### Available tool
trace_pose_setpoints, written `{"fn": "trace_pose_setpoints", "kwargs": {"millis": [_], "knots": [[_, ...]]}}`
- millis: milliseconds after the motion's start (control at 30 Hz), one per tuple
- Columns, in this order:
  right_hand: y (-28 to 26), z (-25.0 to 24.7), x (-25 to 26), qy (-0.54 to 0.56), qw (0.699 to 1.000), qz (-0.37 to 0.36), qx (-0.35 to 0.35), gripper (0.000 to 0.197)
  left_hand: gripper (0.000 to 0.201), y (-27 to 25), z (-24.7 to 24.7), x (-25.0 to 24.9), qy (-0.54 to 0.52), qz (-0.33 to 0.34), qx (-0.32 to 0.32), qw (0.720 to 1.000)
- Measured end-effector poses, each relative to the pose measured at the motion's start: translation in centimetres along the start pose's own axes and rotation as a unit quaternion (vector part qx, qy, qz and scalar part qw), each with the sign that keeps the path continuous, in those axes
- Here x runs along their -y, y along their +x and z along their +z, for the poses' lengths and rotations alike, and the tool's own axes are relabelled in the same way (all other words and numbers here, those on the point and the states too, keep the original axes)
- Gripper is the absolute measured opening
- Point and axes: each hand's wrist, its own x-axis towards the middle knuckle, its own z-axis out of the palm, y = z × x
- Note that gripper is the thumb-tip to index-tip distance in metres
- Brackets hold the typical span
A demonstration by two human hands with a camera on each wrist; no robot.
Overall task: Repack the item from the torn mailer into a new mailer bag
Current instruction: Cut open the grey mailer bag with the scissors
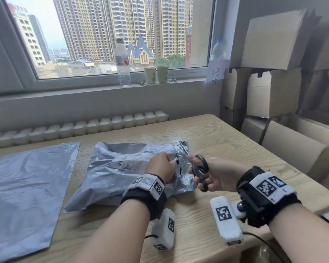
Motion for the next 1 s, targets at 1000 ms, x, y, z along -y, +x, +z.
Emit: {"fn": "trace_pose_setpoints", "kwargs": {"millis": [1000], "knots": [[0.4,4.4,-0.3,0.133,0.987,-0.071,-0.049,0.028,0.005,-0.1,-1.0,0.4,-0.029,0.091,-0.009,0.995]]}}
